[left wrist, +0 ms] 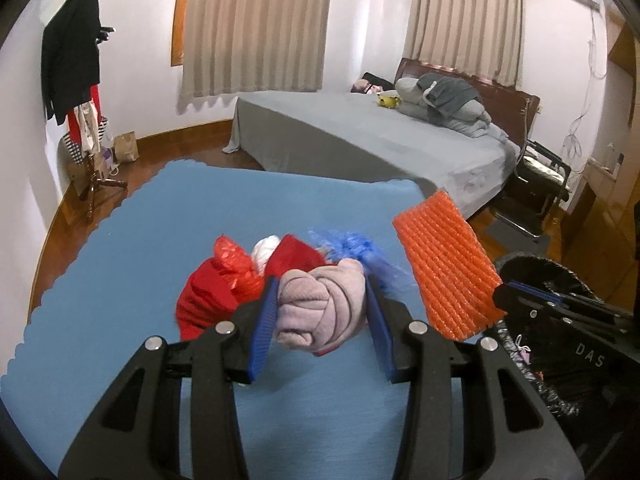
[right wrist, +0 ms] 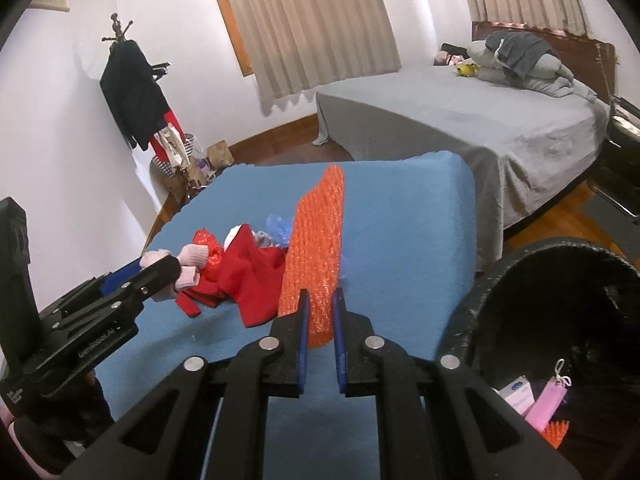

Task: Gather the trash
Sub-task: 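Carry sock and foam net over the bin and open both tools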

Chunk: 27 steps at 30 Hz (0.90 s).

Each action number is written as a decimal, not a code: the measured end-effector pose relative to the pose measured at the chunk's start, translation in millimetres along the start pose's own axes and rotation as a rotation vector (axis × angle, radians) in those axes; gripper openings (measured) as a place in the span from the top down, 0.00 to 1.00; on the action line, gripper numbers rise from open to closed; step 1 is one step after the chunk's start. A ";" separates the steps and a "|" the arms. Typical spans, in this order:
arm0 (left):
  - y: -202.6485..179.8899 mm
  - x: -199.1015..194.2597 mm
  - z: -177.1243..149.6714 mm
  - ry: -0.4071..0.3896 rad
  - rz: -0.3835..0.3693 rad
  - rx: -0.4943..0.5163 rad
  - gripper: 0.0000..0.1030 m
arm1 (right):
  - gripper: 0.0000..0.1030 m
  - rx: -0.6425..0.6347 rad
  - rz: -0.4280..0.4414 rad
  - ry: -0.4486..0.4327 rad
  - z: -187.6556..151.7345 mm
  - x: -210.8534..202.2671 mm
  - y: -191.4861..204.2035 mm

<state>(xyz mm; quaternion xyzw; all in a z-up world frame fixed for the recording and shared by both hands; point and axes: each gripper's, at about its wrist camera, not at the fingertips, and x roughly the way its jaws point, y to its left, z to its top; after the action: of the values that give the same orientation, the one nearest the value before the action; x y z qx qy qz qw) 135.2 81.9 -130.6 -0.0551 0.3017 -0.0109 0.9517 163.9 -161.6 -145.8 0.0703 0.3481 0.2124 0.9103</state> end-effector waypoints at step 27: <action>-153.1 0.8 -6.8 -0.001 -0.304 0.166 0.60 | 0.89 0.150 -0.248 -0.054 -38.2 -96.4 -104.6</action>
<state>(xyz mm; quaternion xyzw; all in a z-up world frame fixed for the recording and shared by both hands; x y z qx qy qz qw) 133.8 -71.0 -119.5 -0.0211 0.2877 -0.1798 0.9405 109.6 -298.5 -145.0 0.1001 0.3445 0.0698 0.9308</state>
